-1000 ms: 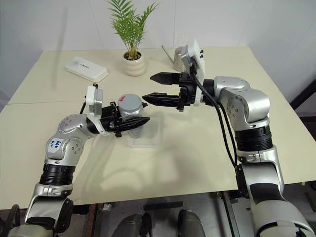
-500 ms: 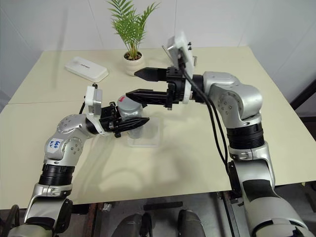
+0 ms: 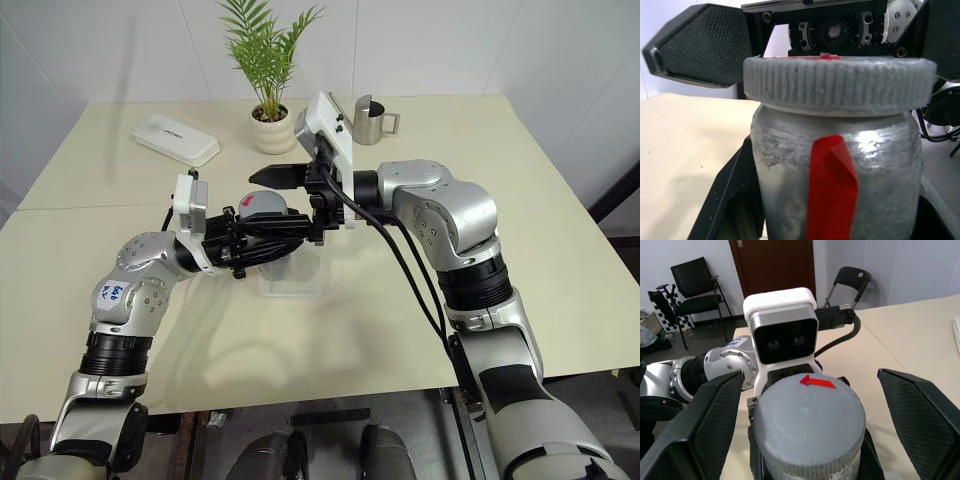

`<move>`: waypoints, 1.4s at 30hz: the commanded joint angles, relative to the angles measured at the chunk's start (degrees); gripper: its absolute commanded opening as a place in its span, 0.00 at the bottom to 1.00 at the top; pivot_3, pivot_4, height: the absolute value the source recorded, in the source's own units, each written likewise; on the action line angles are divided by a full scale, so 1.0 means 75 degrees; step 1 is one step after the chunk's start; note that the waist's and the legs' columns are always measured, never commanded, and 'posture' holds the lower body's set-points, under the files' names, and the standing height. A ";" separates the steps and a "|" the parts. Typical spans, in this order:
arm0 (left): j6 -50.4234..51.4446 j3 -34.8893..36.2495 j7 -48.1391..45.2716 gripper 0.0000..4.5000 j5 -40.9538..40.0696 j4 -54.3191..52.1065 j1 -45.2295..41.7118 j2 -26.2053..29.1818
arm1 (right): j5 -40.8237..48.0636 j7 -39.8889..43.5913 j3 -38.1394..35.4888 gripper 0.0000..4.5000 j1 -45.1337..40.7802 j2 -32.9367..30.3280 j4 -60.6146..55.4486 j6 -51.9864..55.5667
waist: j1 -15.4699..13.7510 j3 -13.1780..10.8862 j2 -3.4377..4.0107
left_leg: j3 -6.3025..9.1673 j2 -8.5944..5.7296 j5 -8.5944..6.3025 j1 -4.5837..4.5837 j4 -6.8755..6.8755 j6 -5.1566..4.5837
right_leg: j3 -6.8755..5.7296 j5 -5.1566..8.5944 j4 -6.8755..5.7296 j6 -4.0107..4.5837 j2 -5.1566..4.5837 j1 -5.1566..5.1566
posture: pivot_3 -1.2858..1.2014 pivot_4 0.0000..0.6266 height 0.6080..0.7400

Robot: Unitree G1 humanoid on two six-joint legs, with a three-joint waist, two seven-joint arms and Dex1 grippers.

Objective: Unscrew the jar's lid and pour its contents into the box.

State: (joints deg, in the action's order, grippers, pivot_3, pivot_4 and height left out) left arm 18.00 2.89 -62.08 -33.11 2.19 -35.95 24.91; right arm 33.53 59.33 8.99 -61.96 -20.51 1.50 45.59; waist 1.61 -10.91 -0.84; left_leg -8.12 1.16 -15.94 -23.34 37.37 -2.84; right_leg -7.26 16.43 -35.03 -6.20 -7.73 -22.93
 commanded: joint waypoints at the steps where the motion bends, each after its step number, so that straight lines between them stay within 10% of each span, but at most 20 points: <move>1: -0.0106 0.0054 0.0017 0.50 -0.0073 -0.0303 -0.0104 -0.0030 | 0.0057 0.0014 -0.0085 0.92 -0.0037 0.0064 -0.0255 -0.0108 | 0.0000 0.0000 0.0000 | 0.0000 0.0000 0.0000 0.0000 -0.0001 0.0000 | 0.0001 0.0000 0.0000 0.0000 0.0000 0.0000 | 0.52 0.24 1.00; 7: -0.0116 0.0081 0.0027 0.50 -0.0084 -0.0300 -0.0102 -0.0018 | 0.0039 0.0072 -0.0075 0.57 0.0032 0.0114 -0.0252 -0.0149 | -0.0001 0.0000 0.0000 | -0.0001 0.0000 0.0000 0.0000 -0.0001 0.0000 | 0.0001 0.0000 0.0001 0.0000 0.0000 0.0000 | 0.52 0.24 1.00; 18: -0.0122 0.0119 0.0017 0.50 -0.0091 -0.0373 0.0057 0.0066 | 0.2770 -0.1155 -0.2718 0.57 -0.0522 0.0789 0.0108 0.1144 | -0.0008 -0.0001 0.0002 | 0.0001 0.0001 0.0000 0.0000 -0.0003 0.0000 | 0.0001 0.0000 -0.0001 0.0000 0.0002 -0.0002 | 0.52 0.24 1.00; 29: -0.0102 0.0339 0.0172 0.50 -0.0167 -0.0329 0.0158 0.0167 | -0.1135 -0.0752 -0.1702 0.57 0.2455 -0.1588 0.0703 -0.3202 | -0.0024 0.0002 -0.0003 | -0.0009 -0.0015 -0.0005 0.0000 -0.0014 -0.0008 | 0.0003 -0.0002 0.0014 -0.0005 -0.0009 -0.0001 | 0.52 0.24 1.00; 40: 0.0088 0.0634 0.0503 0.50 -0.0268 -0.0023 -0.0134 0.0115 | -0.1665 -0.1070 -0.2513 0.57 0.4321 -0.1368 0.3259 -0.5373 | 0.0006 0.0001 -0.0002 | -0.0036 0.0004 0.0002 0.0019 0.0006 -0.0004 | 0.0038 -0.0004 -0.0007 -0.0008 0.0011 0.0000 | 0.52 0.24 1.00; 42: 0.0085 0.0625 0.0488 0.50 -0.0259 0.0029 -0.0180 0.0123 | -0.1556 -0.1157 -0.2638 0.73 0.4388 -0.1338 0.3439 -0.5287 | 0.0000 0.0001 -0.0002 | -0.0036 0.0004 0.0002 0.0020 0.0011 -0.0005 | 0.0045 -0.0006 -0.0009 -0.0009 0.0010 0.0001 | 0.52 0.24 1.00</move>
State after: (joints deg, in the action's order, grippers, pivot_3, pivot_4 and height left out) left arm 18.85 6.64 -58.38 -34.03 3.07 -35.87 25.75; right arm 20.84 51.09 -8.48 -29.32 -30.62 27.48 6.35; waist 1.61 -10.90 -0.85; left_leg -8.39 1.19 -15.92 -23.19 37.47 -2.88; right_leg -6.90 16.38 -35.11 -6.26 -7.65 -22.91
